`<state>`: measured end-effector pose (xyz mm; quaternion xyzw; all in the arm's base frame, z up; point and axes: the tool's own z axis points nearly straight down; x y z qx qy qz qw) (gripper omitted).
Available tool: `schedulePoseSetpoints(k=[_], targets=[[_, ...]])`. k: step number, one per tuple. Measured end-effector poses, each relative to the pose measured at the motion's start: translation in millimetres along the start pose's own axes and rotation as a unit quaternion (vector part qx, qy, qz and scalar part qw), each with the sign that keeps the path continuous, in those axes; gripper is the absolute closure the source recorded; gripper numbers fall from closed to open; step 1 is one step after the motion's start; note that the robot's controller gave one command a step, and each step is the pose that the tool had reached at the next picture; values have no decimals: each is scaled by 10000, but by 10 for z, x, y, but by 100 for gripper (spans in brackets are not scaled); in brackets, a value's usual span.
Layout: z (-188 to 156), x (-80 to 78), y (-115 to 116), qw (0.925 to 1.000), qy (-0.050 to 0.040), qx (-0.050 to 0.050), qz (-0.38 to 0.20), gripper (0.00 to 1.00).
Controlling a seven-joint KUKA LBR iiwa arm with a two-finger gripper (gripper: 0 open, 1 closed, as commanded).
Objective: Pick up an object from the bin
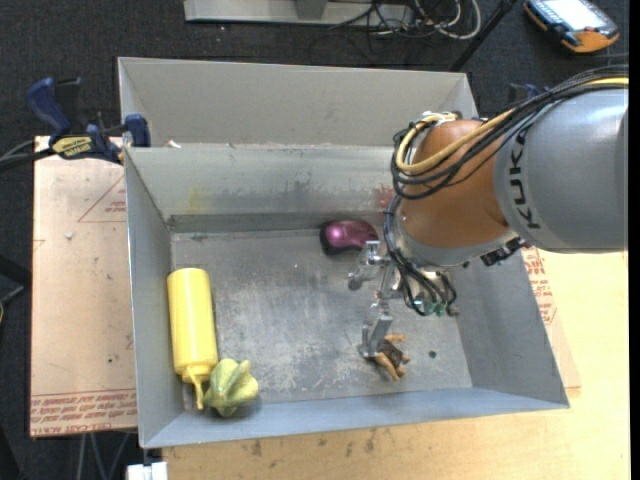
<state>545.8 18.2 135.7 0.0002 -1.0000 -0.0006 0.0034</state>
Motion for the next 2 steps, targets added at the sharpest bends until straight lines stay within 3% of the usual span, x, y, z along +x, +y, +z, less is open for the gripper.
schedulePoseSetpoints(k=[1, 2], targets=[[-39, -19, 0, 10000, -36, -1, 2, 0], [614, 305, -814, 9927, -63, -3, -1202, 100]])
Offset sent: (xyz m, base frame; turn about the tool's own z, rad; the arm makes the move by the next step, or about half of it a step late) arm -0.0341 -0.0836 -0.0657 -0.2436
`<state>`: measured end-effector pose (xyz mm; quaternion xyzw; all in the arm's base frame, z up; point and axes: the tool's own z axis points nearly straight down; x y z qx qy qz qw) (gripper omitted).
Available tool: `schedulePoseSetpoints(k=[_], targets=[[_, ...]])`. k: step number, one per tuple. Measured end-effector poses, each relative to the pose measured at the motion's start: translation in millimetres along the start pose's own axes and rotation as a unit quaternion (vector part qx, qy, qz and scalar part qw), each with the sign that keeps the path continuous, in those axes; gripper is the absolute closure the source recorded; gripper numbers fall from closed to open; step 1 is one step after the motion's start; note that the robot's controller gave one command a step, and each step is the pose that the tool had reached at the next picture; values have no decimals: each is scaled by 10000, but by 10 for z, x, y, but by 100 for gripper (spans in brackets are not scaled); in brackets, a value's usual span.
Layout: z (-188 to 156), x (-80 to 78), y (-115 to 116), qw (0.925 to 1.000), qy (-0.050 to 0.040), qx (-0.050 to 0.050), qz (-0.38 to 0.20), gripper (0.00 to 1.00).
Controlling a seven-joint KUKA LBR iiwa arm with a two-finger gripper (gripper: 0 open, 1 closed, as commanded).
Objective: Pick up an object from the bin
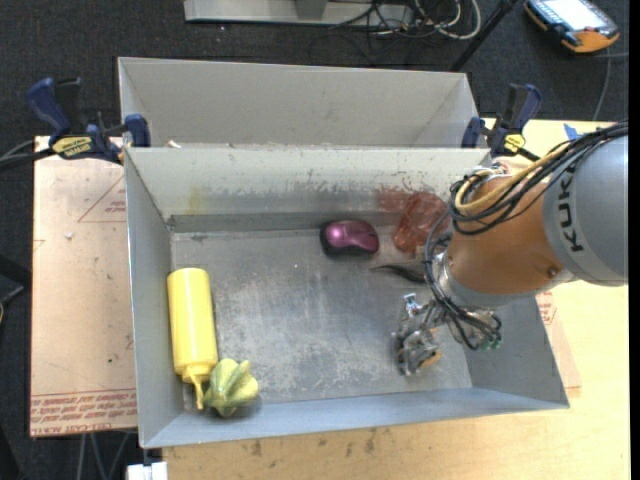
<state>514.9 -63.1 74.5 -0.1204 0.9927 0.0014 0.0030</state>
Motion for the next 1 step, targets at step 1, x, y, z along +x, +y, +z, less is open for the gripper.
schedulePoseSetpoints(k=[1], targets=[[0, 0, 0, 10000, -2, -1, 0, 100]])
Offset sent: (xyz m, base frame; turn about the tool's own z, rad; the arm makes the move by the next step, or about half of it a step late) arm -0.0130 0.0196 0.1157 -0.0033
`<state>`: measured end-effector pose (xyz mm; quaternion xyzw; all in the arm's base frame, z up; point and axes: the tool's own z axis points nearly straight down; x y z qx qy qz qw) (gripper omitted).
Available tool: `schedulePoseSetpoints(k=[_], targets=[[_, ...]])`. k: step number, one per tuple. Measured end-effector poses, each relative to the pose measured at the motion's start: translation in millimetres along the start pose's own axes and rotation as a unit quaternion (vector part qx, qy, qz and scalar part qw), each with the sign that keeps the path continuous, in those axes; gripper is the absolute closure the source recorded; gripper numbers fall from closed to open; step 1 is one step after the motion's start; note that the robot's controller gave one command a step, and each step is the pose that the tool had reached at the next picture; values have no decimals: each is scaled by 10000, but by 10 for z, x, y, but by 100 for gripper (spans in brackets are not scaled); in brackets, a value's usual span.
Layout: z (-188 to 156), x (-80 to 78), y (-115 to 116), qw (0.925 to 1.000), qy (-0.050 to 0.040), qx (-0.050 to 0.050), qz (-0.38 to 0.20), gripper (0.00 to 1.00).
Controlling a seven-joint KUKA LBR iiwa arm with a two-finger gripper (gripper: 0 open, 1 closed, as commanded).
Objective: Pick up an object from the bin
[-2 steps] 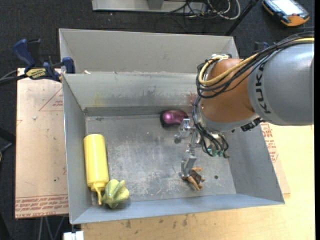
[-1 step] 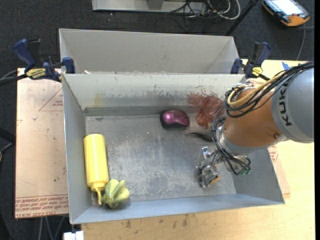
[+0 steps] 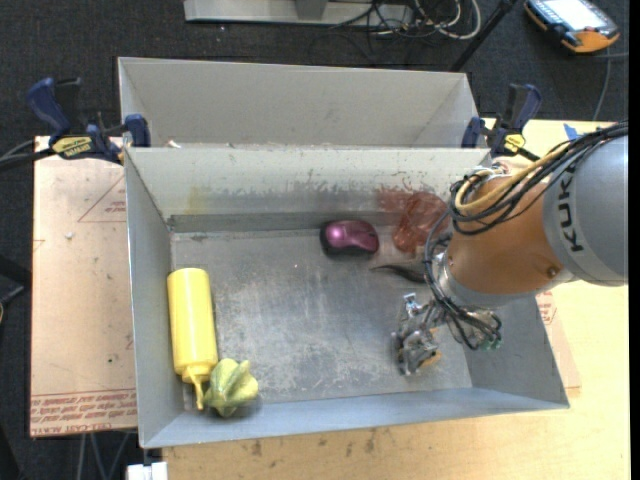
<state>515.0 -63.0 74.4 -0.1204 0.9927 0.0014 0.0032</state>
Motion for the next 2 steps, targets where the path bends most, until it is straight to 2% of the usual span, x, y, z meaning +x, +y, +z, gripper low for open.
schedulePoseSetpoints(k=[1, 2], targets=[[-1154, 65, 228, 10000, 23, 7, -12, 100], [-1154, 65, 226, 10000, 23, 7, -9, 100]])
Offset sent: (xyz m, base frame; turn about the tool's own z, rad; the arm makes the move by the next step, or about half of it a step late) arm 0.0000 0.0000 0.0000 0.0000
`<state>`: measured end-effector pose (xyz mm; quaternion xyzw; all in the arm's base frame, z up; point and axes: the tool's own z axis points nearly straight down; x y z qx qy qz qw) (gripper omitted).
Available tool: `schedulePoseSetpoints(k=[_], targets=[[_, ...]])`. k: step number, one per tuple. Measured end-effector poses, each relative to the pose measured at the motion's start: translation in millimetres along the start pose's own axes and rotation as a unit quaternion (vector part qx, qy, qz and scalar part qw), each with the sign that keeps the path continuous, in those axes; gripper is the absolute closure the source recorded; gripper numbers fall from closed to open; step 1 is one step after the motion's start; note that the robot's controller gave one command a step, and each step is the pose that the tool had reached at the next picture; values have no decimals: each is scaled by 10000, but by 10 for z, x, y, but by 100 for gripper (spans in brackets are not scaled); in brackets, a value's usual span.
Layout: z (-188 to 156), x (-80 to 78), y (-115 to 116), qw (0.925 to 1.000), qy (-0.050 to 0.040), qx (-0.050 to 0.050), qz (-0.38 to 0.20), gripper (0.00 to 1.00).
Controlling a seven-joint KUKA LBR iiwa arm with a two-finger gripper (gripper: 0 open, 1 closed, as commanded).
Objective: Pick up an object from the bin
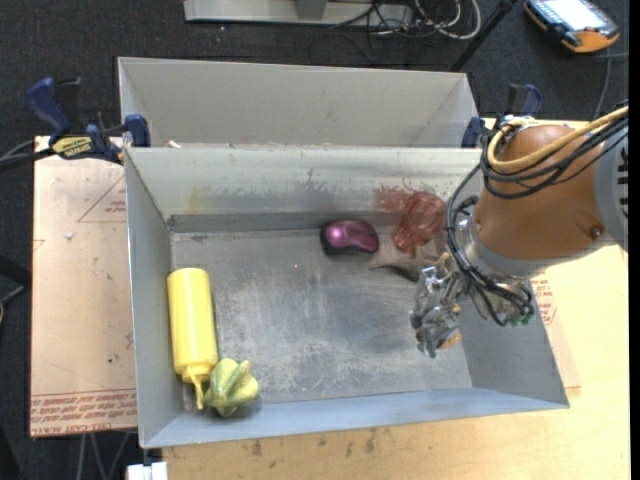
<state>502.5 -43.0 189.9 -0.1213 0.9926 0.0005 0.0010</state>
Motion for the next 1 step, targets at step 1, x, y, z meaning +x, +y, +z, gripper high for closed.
schedulePoseSetpoints(k=[1], targets=[[-471, -31, -66, 10000, 21, -7, 9, 100]])
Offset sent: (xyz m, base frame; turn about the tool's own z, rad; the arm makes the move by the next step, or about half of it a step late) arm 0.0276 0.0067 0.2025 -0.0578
